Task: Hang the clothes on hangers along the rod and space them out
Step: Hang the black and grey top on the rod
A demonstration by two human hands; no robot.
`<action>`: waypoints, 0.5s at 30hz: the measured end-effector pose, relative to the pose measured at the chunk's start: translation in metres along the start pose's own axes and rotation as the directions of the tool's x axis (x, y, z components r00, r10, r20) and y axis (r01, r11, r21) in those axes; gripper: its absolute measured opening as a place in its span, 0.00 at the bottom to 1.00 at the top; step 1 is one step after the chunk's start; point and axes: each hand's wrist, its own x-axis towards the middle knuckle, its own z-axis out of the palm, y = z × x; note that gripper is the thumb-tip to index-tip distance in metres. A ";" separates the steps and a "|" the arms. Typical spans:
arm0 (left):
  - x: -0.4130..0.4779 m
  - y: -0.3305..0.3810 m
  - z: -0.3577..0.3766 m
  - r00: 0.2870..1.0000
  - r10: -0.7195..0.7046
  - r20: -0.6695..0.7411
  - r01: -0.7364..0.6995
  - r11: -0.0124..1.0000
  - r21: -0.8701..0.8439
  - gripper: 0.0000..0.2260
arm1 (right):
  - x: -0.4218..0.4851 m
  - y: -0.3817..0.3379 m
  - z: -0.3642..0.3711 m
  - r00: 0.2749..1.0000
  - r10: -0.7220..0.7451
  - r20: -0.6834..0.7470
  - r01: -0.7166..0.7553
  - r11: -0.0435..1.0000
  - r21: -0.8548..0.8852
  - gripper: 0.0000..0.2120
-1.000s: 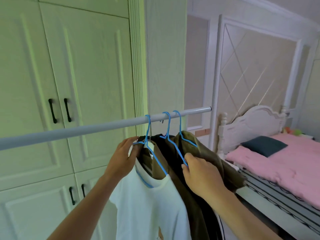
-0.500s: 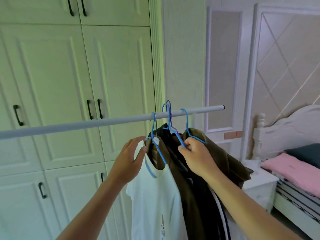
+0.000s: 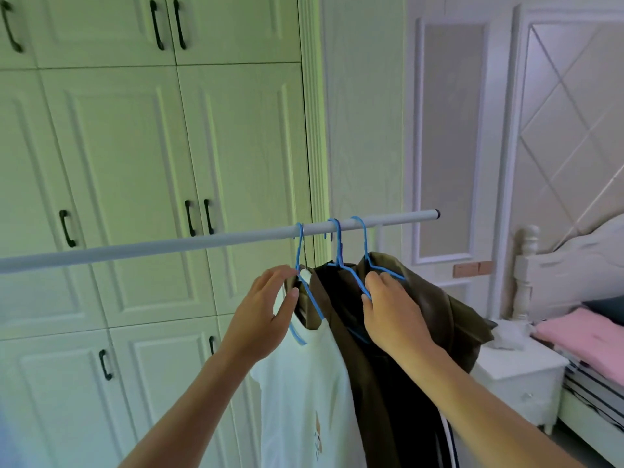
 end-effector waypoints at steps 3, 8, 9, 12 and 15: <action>-0.001 0.012 0.003 0.996 0.092 0.001 -0.092 0.995 0.045 0.14 | 0.004 -0.003 -0.008 0.997 -0.067 -0.049 0.065 0.996 -0.059 0.04; -0.002 0.026 0.012 0.959 0.248 0.137 -0.266 0.954 0.139 0.12 | 0.011 -0.009 -0.029 0.998 -0.025 -0.062 0.031 0.994 0.108 0.09; -0.002 0.028 0.015 0.950 0.264 0.168 -0.290 0.945 0.153 0.14 | 0.012 -0.009 -0.036 0.998 -0.014 -0.057 0.022 0.991 0.133 0.09; -0.002 0.034 0.020 0.939 0.272 0.212 -0.305 0.941 0.147 0.16 | 0.011 -0.007 -0.059 0.999 -0.009 -0.031 0.015 0.980 0.199 0.08; -0.003 0.037 0.022 0.930 0.287 0.230 -0.323 0.936 0.137 0.15 | 0.003 0.002 -0.083 1.000 -0.008 0.001 0.008 0.968 0.250 0.08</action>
